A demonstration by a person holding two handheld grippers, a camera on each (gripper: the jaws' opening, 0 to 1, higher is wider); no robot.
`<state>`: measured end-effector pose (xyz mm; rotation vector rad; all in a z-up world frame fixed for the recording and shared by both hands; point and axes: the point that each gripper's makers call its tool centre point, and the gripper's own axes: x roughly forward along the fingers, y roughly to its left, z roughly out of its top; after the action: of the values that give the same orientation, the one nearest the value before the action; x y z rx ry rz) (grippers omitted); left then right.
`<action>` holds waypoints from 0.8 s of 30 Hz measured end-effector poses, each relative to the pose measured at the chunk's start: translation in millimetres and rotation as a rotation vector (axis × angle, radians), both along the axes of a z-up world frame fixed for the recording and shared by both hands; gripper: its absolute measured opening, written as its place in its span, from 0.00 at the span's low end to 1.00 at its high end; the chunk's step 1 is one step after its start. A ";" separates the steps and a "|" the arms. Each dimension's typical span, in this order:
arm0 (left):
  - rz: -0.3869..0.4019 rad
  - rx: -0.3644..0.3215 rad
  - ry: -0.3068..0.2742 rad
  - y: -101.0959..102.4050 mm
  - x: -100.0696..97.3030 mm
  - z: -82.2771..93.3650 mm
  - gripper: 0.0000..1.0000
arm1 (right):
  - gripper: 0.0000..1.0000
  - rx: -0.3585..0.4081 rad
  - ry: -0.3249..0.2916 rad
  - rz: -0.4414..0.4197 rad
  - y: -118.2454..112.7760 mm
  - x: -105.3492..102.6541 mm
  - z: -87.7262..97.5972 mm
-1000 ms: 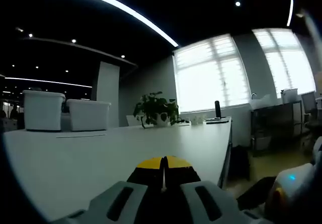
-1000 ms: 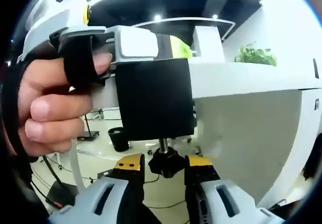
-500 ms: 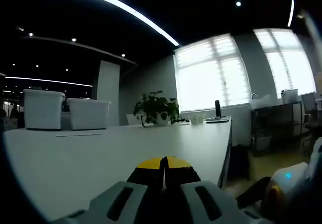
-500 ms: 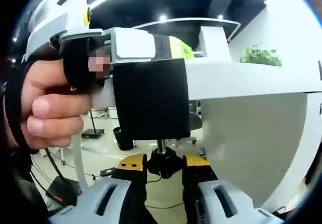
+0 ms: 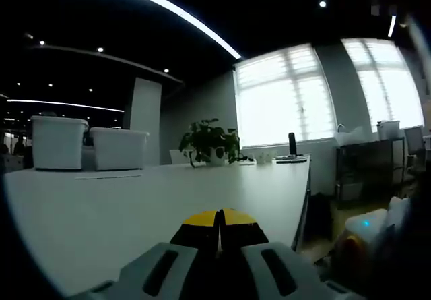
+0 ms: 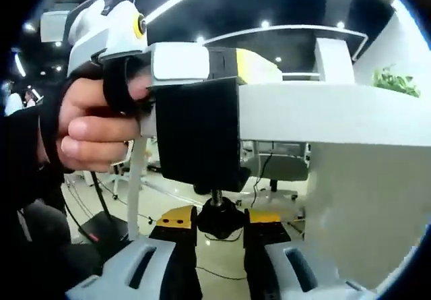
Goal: Clamp the fixed fixture on the desktop, loosen the retaining clip, secure it to the edge of the desk, and tighten the retaining clip.
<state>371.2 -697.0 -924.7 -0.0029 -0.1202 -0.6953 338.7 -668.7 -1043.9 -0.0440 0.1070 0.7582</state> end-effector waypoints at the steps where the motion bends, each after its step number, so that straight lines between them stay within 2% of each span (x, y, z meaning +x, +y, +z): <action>1: 0.000 0.000 0.000 -0.1 0.3 0.0 0.01 | 0.24 -0.002 -0.005 0.028 0.8 -1.1 0.4; 8: 0.010 -0.004 0.020 0.2 2.0 -1.4 0.01 | 0.24 0.024 -0.010 0.196 4.1 -1.6 0.1; 15: 0.016 -0.004 0.012 1.0 3.5 -1.2 0.01 | 0.24 0.063 -0.018 0.364 10.6 1.4 -1.3; 18: 0.017 -0.004 0.008 1.0 3.3 -1.1 0.01 | 0.24 0.059 -0.023 0.414 11.4 2.4 -1.9; 24: 0.022 -0.005 0.007 0.9 3.9 -1.5 0.01 | 0.24 0.085 -0.029 0.433 13.0 -0.8 -2.3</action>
<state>375.1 -696.1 -926.1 -0.0086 -0.1146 -0.6727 337.9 -655.8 -1046.1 0.0038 0.0373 1.1933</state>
